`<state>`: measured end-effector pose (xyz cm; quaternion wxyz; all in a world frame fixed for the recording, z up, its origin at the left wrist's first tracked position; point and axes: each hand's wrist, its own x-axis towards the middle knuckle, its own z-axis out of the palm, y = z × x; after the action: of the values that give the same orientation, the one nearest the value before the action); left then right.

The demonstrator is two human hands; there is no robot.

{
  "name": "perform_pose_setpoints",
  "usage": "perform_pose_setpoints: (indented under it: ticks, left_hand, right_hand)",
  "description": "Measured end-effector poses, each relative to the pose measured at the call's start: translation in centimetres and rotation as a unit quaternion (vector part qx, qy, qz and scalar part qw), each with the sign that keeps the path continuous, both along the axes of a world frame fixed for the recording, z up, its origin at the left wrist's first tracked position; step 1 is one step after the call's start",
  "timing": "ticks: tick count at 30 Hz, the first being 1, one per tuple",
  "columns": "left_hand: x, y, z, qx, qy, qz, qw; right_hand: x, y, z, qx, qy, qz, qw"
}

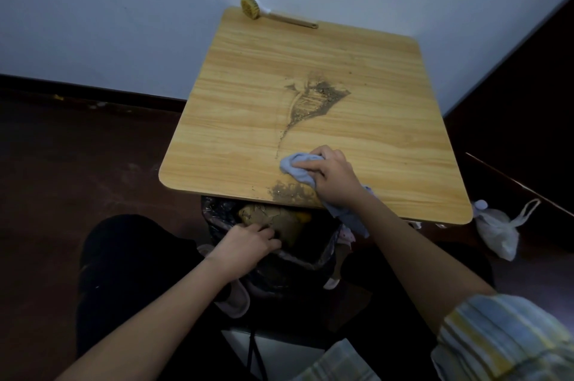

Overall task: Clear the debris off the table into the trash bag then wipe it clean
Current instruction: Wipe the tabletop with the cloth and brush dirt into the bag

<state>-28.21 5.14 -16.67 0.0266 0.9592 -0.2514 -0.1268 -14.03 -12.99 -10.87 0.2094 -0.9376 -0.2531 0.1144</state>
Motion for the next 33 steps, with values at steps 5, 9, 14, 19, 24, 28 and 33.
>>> perform_pose_setpoints:
  ticks: [5, 9, 14, 19, 24, 28, 33]
  left_hand:
    - [-0.2, -0.1, 0.3, 0.014, 0.007, 0.003, 1.0]
    - [-0.6, -0.1, 0.7, 0.014, 0.0, 0.003, 1.0]
    - [-1.2, 0.0, 1.0, 0.017, -0.006, 0.001, 1.0]
    - [-1.9, 0.0, 1.5, 0.025, -0.005, 0.004, 1.0]
    - [-2.3, -0.1, 2.2, 0.036, -0.004, 0.004, 0.999]
    - [-2.3, -0.5, 3.0, 0.043, -0.004, 0.0, 0.999]
    - [-2.3, -0.5, 3.8, 0.048, -0.006, 0.007, 0.999]
  right_hand:
    - [-0.1, -0.1, 0.7, 0.005, 0.009, 0.009, 1.0]
    - [0.6, 0.0, 1.0, 0.005, -0.03, -0.074, 0.997]
    - [0.0, 0.6, 0.6, -0.027, -0.018, -0.062, 0.998]
    - [-1.0, 1.0, 0.8, -0.021, -0.028, -0.025, 0.999]
    - [-1.7, 1.0, 1.4, -0.025, -0.011, 0.008, 1.0]
    - [-2.0, 1.1, 1.7, -0.016, -0.009, 0.008, 1.0]
    - [-2.3, 1.5, 1.8, -0.024, -0.015, 0.009, 1.0]
